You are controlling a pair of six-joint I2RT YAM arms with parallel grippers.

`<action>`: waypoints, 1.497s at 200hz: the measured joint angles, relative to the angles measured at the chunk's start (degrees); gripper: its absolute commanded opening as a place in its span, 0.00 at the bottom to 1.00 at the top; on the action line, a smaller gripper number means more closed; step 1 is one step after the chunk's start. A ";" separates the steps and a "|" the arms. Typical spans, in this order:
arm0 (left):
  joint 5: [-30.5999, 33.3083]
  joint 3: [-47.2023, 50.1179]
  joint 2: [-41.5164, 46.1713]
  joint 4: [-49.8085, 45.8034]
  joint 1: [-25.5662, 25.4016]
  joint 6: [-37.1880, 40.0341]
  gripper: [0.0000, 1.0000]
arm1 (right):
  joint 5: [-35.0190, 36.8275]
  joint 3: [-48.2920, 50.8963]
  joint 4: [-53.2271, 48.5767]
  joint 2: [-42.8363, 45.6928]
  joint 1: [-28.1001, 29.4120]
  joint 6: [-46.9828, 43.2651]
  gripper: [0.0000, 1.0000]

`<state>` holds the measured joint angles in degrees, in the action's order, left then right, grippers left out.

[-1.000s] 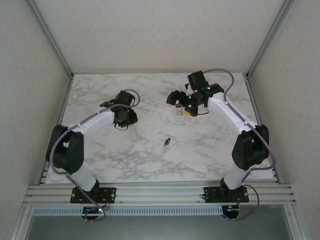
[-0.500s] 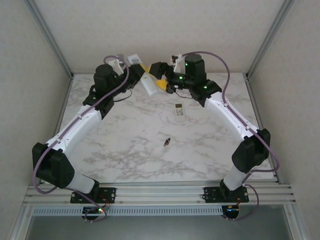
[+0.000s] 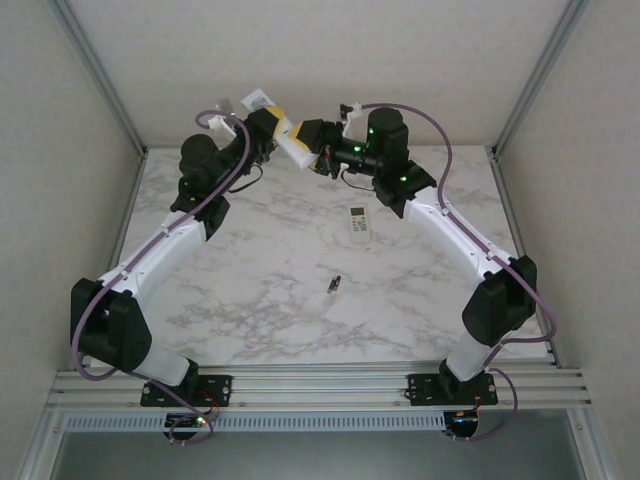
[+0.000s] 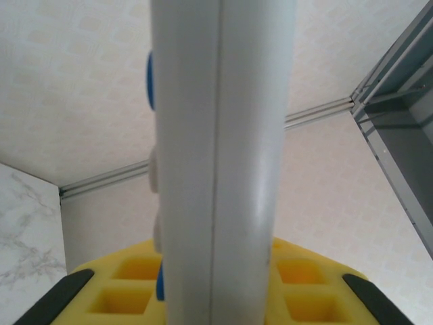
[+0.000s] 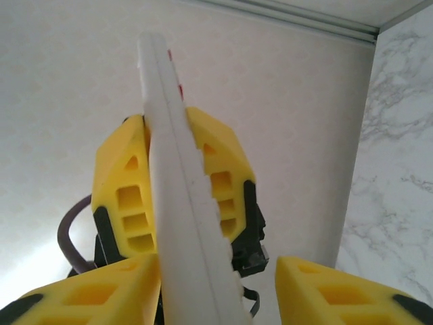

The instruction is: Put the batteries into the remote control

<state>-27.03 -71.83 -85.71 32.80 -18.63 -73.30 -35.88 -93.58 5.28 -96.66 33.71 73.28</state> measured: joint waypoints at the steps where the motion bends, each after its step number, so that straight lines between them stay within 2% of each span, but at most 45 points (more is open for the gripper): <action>1: -0.02 0.00 0.00 0.00 0.00 0.00 0.00 | 0.00 -0.02 0.00 0.00 0.02 -0.09 0.41; 9: -0.02 -0.07 0.00 -0.04 0.00 0.24 0.01 | 0.00 -0.11 -0.02 0.00 0.31 -0.26 0.37; 18: 0.00 -0.07 0.00 -0.24 0.00 0.35 0.10 | 0.07 -0.11 -0.04 0.00 0.46 -0.33 0.33; 31: 0.00 -0.46 0.00 -1.44 0.07 0.44 0.37 | 0.02 -0.09 0.17 0.00 0.44 -0.94 0.29; 38: -0.11 -0.70 0.09 -2.69 0.11 1.62 0.48 | -0.04 -0.09 0.35 0.00 0.44 -1.44 0.27; 58: -0.02 -1.44 0.70 -7.69 0.31 6.69 0.53 | -0.85 -0.17 -1.33 0.00 0.44 -2.97 0.24; 86: -4.39 -3.63 1.68 -16.63 3.89 9.62 0.45 | -2.99 -0.33 -2.78 -0.31 0.22 -5.75 0.23; 117: -10.91 -4.61 1.66 -18.58 9.46 8.52 0.32 | -6.03 -1.57 -3.52 -1.14 0.07 -6.67 0.23; 145: -13.31 -4.63 1.66 -17.25 10.19 5.44 0.23 | -7.61 -2.12 -3.08 -1.55 -0.22 -6.58 0.25; 159: -13.92 -4.61 1.66 -15.63 10.32 3.93 0.25 | -7.91 -2.51 -2.60 -1.55 -0.24 -6.45 0.25; 173: -14.43 -4.57 1.66 -14.21 10.49 3.45 0.41 | -7.91 -3.10 -2.54 -1.64 -0.24 -6.47 0.25; 182: -15.61 -4.55 1.66 -13.42 10.51 3.48 0.47 | -7.85 -3.45 -2.73 -1.73 -0.20 -6.49 0.25; 199: -17.92 -4.20 1.64 -11.74 10.03 2.89 0.48 | -7.87 -3.87 -2.71 -2.32 0.13 -6.51 0.25; 211: -19.08 -4.02 1.27 -10.78 9.99 2.34 0.41 | -7.78 -4.02 -2.64 -2.60 0.31 -6.51 0.25; 234: -20.39 -4.00 0.13 -9.75 9.97 1.33 0.19 | -7.45 -4.04 -2.23 -2.67 0.35 -6.38 0.24; 245: -20.55 -4.02 -0.17 -9.09 10.01 0.04 0.13 | -7.32 -4.02 -1.86 -2.71 0.31 -6.29 0.26; 255: -20.72 -4.04 -0.17 -8.48 10.08 -0.72 0.09 | -7.30 -3.96 -1.51 -2.73 0.28 -6.14 0.33; 269: -21.35 -4.72 -0.17 -8.74 10.08 1.55 0.05 | -6.64 -3.87 -2.27 -2.71 0.31 -6.19 0.63; 273: -21.46 -4.98 -0.17 -9.16 9.94 2.62 0.04 | -6.38 -3.85 -2.93 -2.71 0.46 -6.47 0.68; 299: -20.48 -8.13 -0.15 -16.24 9.09 15.23 0.00 | -1.51 -3.23 -8.87 -2.21 0.96 -7.87 0.79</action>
<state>-47.51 -79.96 -85.86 16.56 -9.54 -58.06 -37.39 -96.82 -3.60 -98.87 34.68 65.41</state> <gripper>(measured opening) 0.195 0.755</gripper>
